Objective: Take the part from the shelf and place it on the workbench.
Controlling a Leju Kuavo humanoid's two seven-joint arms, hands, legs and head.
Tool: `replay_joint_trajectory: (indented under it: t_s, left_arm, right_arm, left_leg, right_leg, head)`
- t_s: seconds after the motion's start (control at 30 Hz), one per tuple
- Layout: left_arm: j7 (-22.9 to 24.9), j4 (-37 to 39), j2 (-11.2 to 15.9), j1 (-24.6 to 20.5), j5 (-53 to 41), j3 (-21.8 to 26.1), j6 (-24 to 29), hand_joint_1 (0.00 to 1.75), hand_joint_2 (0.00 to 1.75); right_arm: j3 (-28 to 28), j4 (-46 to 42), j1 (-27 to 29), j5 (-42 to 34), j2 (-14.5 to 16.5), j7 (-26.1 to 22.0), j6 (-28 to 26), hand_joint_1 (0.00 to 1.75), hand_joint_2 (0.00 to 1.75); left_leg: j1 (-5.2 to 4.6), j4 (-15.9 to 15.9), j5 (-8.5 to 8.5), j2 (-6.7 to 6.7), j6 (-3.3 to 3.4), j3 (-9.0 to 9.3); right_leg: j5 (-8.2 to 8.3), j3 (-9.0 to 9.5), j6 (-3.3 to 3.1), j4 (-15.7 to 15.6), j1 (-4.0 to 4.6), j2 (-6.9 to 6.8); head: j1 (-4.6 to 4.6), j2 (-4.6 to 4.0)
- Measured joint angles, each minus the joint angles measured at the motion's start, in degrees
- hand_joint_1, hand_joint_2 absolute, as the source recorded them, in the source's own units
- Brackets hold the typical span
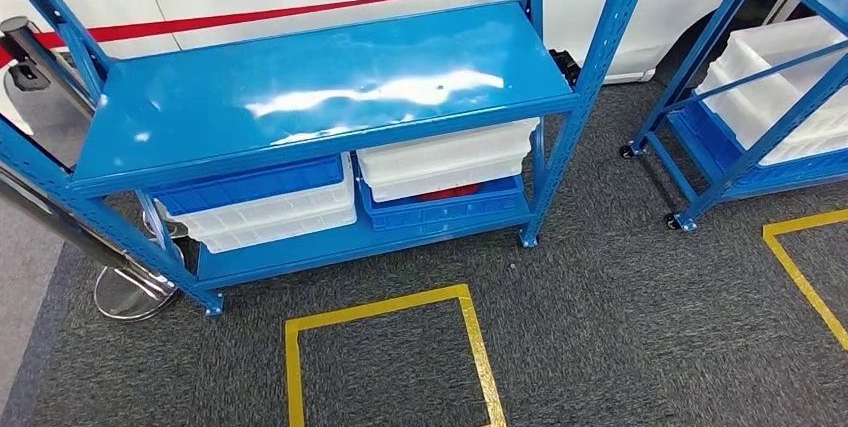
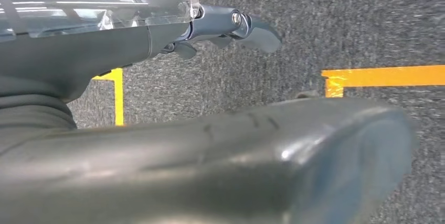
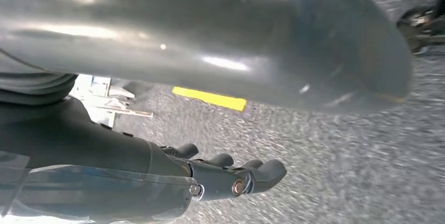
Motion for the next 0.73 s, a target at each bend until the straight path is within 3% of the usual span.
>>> replay_joint_trajectory:
  t_s: [0.03,0.07,0.17,0.2,0.27,0.33,0.4,0.47,0.53,0.57,0.6,0.67,0.7,0.73]
  left_arm:
    - [0.0,0.0,0.0,0.1,0.0,0.0,0.0,0.0,0.0]
    - [0.1,0.0,0.0,0.2,0.0,0.0,-0.1,0.0,0.0]
    - [0.3,0.2,0.1,0.7,0.0,0.0,0.0,0.0,0.0]
    - [0.4,0.2,0.1,0.8,0.1,0.0,0.1,0.0,0.0]
    - [0.5,0.3,0.2,0.8,0.1,0.0,0.2,0.0,0.0]
    - [0.4,0.3,0.2,0.6,0.2,0.0,0.3,0.0,0.0]
    - [0.4,0.3,0.2,0.4,0.2,0.0,0.4,0.0,0.0]
    - [0.3,0.3,0.2,0.3,0.2,0.0,0.4,0.0,0.0]
    - [0.4,0.3,0.1,0.3,0.2,0.0,0.6,0.0,0.0]
    - [0.5,0.3,0.1,0.4,0.2,0.0,0.6,0.0,0.0]
    - [0.6,0.3,0.1,0.4,0.2,0.0,0.7,0.0,0.0]
    - [0.7,0.4,-0.1,0.5,0.2,0.0,0.9,0.0,0.0]
    - [0.7,0.4,-0.1,0.4,0.2,0.0,1.0,0.0,0.0]
    - [0.7,0.5,-0.2,0.3,0.2,0.1,1.0,0.0,0.0]
  right_arm:
    - [-0.1,0.0,0.0,0.0,0.0,0.0,0.0,0.0,0.0]
    - [-0.1,0.0,0.0,0.0,0.0,0.0,0.0,0.0,0.0]
    - [-0.2,0.1,0.3,0.2,0.0,-0.2,0.0,0.0,0.0]
    - [-0.2,0.1,0.3,0.3,0.0,-0.2,0.0,0.0,0.0]
    - [-0.2,0.1,0.0,0.4,0.0,-0.3,0.0,0.0,0.0]
    - [-0.2,0.0,-0.2,0.5,0.0,-0.4,0.0,0.0,0.0]
    - [-0.1,0.0,-0.4,0.5,-0.1,-0.5,0.0,0.0,0.0]
    - [-0.1,0.0,-0.5,0.5,-0.1,-0.5,-0.1,0.0,0.0]
    - [-0.1,0.0,-0.4,0.6,-0.1,-0.5,-0.1,0.0,0.0]
    - [-0.1,0.0,-0.3,0.6,-0.1,-0.5,-0.1,0.0,0.0]
    - [-0.1,0.0,-0.1,0.7,-0.1,-0.5,-0.1,0.0,0.0]
    - [-0.1,0.1,0.3,0.8,-0.2,-0.4,-0.1,0.0,0.0]
    - [-0.1,0.1,0.3,0.8,-0.3,-0.3,-0.1,0.0,0.0]
    - [-0.1,0.1,0.3,0.8,-0.3,-0.3,-0.1,0.0,0.0]
  left_leg:
    - [-0.01,-1.0,-1.04,0.03,0.17,-1.06]
    - [-0.03,-3.0,-0.18,0.04,0.41,-1.66]
    - [-0.54,-10.8,10.67,0.24,1.6,-2.27]
    - [-0.79,-12.0,13.11,0.29,1.99,-2.12]
    - [-0.96,-12.9,13.3,0.2,2.76,-0.94]
    - [-0.79,-14.4,12.92,0.08,3.6,1.01]
    - [-0.63,-15.6,12.32,0.04,4.17,2.99]
    - [-0.58,-16.2,11.2,-0.06,4.37,4.73]
    - [-0.52,-16.3,9.67,-0.32,4.22,6.75]
    - [-0.48,-16.3,8.79,-0.45,4.09,7.85]
    - [-0.44,-16.3,7.89,-0.53,3.93,8.95]
    - [-0.57,-16.3,6.07,-0.67,3.52,10.82]
    - [-0.67,-16.6,5.18,-0.73,3.24,11.63]
    - [-0.76,-16.7,4.74,-0.79,3.09,11.98]
  right_leg:
    - [-0.87,1.2,0.03,-0.1,0.03,0.08]
    - [-1.8,2.44,0.09,-0.1,0.08,0.11]
    - [-4.42,5.24,0.57,-0.1,0.24,0.26]
    - [-5.02,5.93,0.9,-0.3,0.21,0.38]
    - [-4.9,6.83,1.86,0.1,0.18,0.56]
    - [-3.52,5.62,2.58,3.7,0.07,0.42]
    - [-4.13,1.39,2.92,10.0,-0.07,0.25]
    - [-7.59,-3.52,3.21,15.0,-0.1,0.17]
    - [-9.68,-6.46,3.44,15.2,-0.11,0.07]
    - [-8.8,-6.99,3.45,13.2,-0.09,0.02]
    - [-6.18,-7.09,3.26,10.3,-0.04,-0.04]
    - [0.98,-7.24,2.62,4.3,0.22,-0.13]
    - [3.36,-7.18,2.24,2.6,0.36,-0.13]
    - [4.43,-7.27,2.08,1.9,0.46,-0.14]
  head:
    - [0.0,0.0]
    - [0.0,0.0]
    - [0.01,0.0]
    - [0.01,0.0]
    - [0.0,0.0]
    - [0.0,0.0]
    - [0.01,0.0]
    - [0.01,0.0]
    - [0.0,0.0]
    - [0.01,0.0]
    - [0.01,0.0]
    - [0.02,0.0]
    - [0.01,0.0]
    - [0.01,0.0]
